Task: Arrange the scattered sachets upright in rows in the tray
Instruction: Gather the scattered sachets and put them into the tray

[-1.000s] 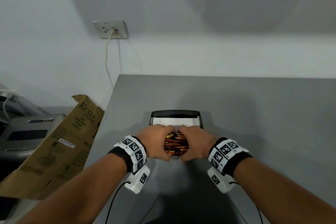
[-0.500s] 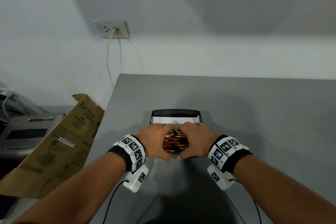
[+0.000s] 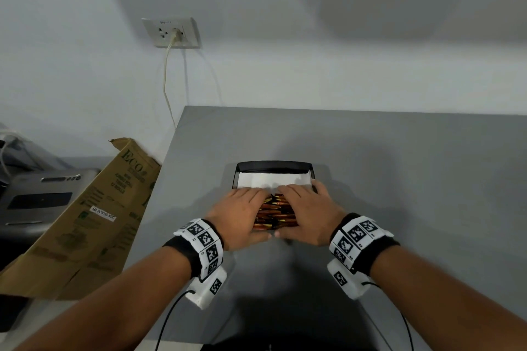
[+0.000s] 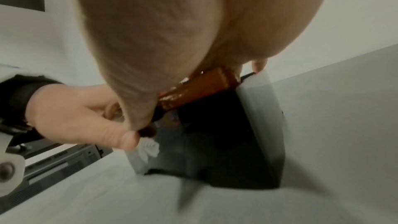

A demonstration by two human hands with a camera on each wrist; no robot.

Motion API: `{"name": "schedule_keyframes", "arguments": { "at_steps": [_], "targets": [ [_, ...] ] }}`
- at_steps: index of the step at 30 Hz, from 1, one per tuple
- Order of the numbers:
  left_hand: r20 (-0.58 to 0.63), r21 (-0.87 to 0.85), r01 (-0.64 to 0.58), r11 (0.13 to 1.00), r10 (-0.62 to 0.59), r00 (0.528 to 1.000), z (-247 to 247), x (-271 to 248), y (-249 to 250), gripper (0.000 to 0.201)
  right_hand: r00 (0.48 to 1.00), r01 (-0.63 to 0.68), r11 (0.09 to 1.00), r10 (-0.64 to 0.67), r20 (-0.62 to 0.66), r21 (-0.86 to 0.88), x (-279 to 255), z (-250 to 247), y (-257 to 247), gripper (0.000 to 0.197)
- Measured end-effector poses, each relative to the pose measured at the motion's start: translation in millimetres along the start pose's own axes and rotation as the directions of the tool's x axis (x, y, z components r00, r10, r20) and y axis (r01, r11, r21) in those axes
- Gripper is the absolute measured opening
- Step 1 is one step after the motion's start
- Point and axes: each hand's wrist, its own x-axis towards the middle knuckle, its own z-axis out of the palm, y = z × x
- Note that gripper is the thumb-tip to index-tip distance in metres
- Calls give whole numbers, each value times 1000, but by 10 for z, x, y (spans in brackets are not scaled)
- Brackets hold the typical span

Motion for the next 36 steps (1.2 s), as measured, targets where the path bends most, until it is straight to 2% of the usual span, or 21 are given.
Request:
{"name": "schedule_keyframes", "arguments": {
  "at_steps": [3,9,23,29,32,34,36],
  "targets": [
    [-64,50,-5,999,8,998,41,-23,47,85,998,-4,998,0,-68,-64,-29,124,-72,88],
    [-39,80,46,996,-43,998,64,-33,78,89,996,-10,993,0,-90,-116,-20,162,-95,90],
    [-31,148,34,988,-30,999,100,-64,109,90,999,-4,989,-3,-50,-150,-39,150,-118,87],
    [7,2,59,998,-59,998,6,-31,89,92,999,-21,997,18,-43,-80,8,78,-81,91],
    [5,-37,65,997,-65,998,-84,26,71,92,998,-54,997,54,-10,47,51,-63,-57,91],
    [23,-36,78,996,-77,997,-142,70,53,96,993,-114,986,118,-20,119,98,-196,-20,84],
    [52,-62,105,993,-102,993,-183,99,31,98,988,-154,978,155,0,138,145,-320,47,69]
  ]
}}
